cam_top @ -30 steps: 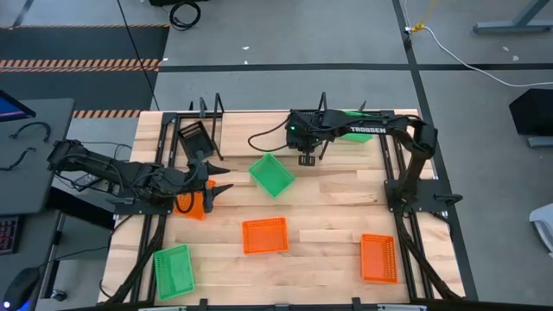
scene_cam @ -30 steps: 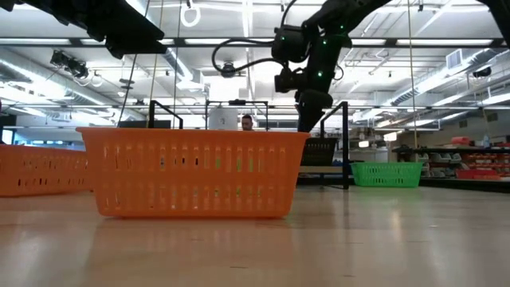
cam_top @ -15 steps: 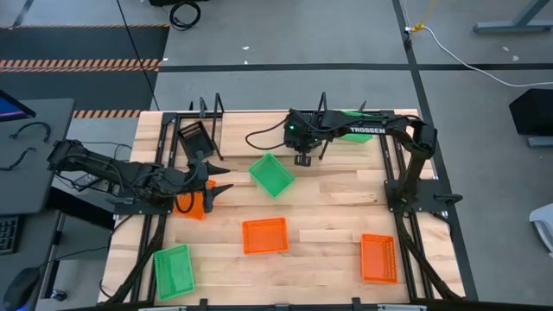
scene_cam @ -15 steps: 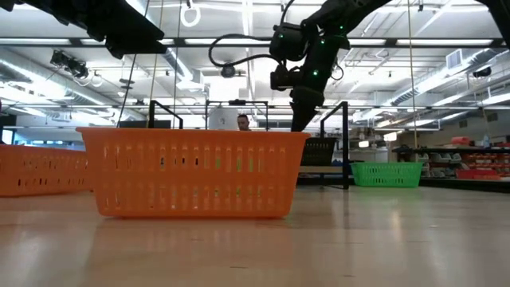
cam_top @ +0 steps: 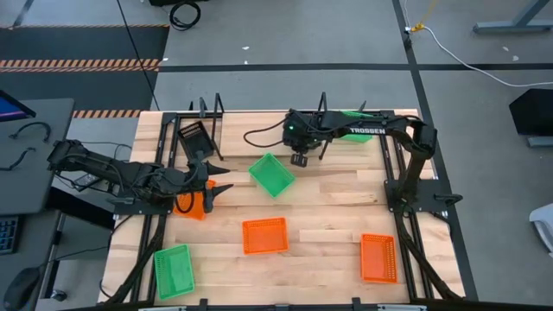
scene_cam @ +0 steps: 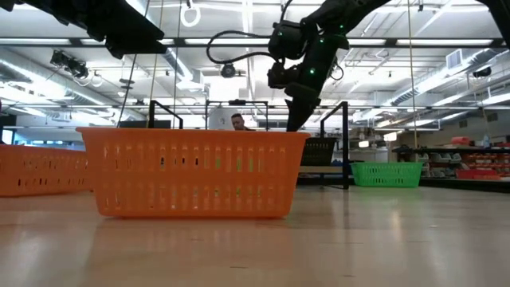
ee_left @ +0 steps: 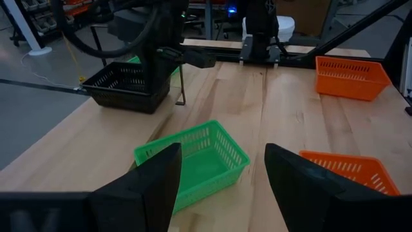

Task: Stack baskets on shelf by color
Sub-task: Put the middle green bin on the shelf

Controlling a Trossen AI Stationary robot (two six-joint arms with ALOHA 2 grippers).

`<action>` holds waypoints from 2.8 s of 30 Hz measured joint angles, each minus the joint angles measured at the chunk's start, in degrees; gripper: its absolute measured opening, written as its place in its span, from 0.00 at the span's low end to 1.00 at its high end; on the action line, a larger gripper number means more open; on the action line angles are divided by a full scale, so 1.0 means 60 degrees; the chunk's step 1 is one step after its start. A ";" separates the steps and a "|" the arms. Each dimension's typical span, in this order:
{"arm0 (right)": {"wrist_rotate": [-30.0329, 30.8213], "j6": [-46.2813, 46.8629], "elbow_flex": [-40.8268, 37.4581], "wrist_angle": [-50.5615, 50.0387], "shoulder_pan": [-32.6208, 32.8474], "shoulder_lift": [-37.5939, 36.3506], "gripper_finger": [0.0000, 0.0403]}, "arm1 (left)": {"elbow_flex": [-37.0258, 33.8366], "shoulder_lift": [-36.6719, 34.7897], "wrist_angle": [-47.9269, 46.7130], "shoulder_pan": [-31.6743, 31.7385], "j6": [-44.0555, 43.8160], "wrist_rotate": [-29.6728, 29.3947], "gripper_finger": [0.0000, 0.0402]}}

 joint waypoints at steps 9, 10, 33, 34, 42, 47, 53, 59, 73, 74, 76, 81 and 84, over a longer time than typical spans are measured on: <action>-0.0639 -0.1365 0.0178 0.0993 0.0792 -0.0106 0.16 | 0.0000 -0.0003 -0.0003 0.0000 0.0011 0.0000 0.58; -0.0740 -0.1382 0.0269 0.0955 0.0895 -0.0106 0.17 | 0.0000 -0.0004 -0.0007 0.0000 0.0011 -0.0001 0.58; -0.1206 -0.2134 -0.1194 0.1648 0.3238 -0.0117 0.36 | 0.0000 -0.0003 0.0145 0.0000 -0.0011 0.0001 0.58; -0.1212 -0.2212 -0.1311 0.1754 0.3220 -0.0117 0.36 | 0.0000 0.0000 0.0142 0.0000 -0.0011 0.0001 0.58; -0.1237 -0.2489 -0.1609 0.2309 0.3061 0.0027 0.39 | 0.0000 0.0007 0.0131 0.0000 0.0015 0.0001 0.58; -0.1226 -0.2534 -0.1600 0.2546 0.2982 0.0568 0.40 | -0.0004 0.0004 -0.0062 -0.0015 0.0015 0.0004 0.58; -0.1177 -0.1972 -0.1509 0.2775 0.2989 0.0511 0.40 | -0.0007 0.0007 -0.0172 0.0018 -0.0045 0.0002 0.58; -0.1173 -0.1771 -0.1513 0.2722 0.2950 0.0478 0.40 | -0.0004 0.0000 0.0519 0.0062 0.0000 -0.0025 0.58; -0.1165 -0.2226 -0.2573 0.3813 0.2882 0.0477 0.40 | -0.0004 0.0372 0.0473 -0.0117 -0.0483 0.0214 0.58; -0.1158 -0.2299 -0.2613 0.3976 0.2868 0.0477 0.40 | -0.0004 0.0389 0.0473 -0.0097 -0.0481 0.0217 0.58; -0.1161 -0.2302 -0.2655 0.4133 0.2871 0.0474 0.40 | -0.0004 0.0373 0.0528 -0.0087 -0.0481 0.0212 0.58; -0.1169 -0.2327 -0.2686 0.4146 0.2887 0.0474 0.40 | -0.0004 0.0372 0.0525 -0.0120 -0.0484 0.0216 0.58; -0.1166 -0.2365 -0.2686 0.4296 0.2879 0.0474 0.40 | -0.0004 0.0372 0.0528 -0.0124 -0.0484 0.0216 0.58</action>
